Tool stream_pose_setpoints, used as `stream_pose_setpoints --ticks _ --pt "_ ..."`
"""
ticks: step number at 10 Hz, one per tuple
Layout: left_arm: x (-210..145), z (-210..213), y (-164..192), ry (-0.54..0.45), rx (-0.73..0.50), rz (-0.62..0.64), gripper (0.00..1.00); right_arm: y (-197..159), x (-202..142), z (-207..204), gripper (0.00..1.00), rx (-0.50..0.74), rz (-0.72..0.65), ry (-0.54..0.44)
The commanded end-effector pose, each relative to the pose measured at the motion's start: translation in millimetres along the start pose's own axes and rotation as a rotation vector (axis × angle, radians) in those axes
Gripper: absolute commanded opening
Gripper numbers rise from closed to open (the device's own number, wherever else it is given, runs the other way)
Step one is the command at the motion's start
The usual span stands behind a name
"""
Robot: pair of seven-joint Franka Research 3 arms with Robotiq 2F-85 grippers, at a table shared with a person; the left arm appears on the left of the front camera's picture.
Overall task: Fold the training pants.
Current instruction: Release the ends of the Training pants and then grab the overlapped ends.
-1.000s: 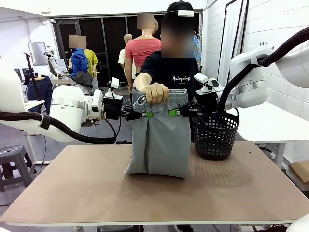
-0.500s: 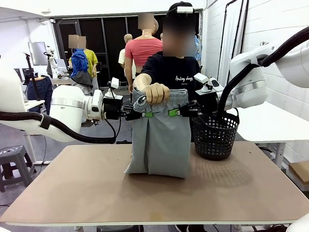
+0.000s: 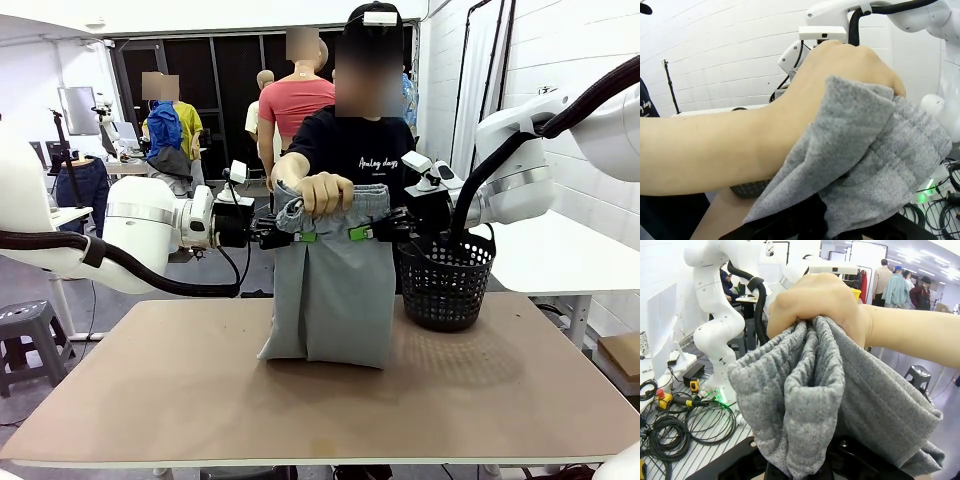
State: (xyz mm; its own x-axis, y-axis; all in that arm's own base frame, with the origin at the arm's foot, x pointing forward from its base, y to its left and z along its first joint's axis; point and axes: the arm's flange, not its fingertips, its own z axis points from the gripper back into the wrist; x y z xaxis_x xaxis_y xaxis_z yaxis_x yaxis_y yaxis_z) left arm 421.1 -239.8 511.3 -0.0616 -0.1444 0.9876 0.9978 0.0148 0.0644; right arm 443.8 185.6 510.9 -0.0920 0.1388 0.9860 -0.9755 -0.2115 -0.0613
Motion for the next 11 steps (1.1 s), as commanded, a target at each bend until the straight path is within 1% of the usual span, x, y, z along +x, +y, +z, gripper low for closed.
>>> stream_pose_setpoints --ticks 1,2,4,5,11 --pt "-2 0 -1 -0.014 -0.004 -0.006 0.22 1 -1 1 0.32 0.008 -0.012 0.003" --pt "-3 -3 0 -0.025 -0.005 -0.008 0.42 -2 0 5 0.52 0.011 -0.018 0.01" --pt "-2 3 -2 -0.022 -0.002 -0.008 0.81 -1 -2 1 0.91 0.002 -0.018 0.001" --pt "-3 1 -1 -0.024 -0.001 -0.011 1.0 -2 -2 4 1.0 -0.001 -0.022 0.001" --pt "-4 4 -4 -0.028 -0.01 -0.014 1.0 -3 -3 9 1.0 -0.012 -0.024 -0.006"
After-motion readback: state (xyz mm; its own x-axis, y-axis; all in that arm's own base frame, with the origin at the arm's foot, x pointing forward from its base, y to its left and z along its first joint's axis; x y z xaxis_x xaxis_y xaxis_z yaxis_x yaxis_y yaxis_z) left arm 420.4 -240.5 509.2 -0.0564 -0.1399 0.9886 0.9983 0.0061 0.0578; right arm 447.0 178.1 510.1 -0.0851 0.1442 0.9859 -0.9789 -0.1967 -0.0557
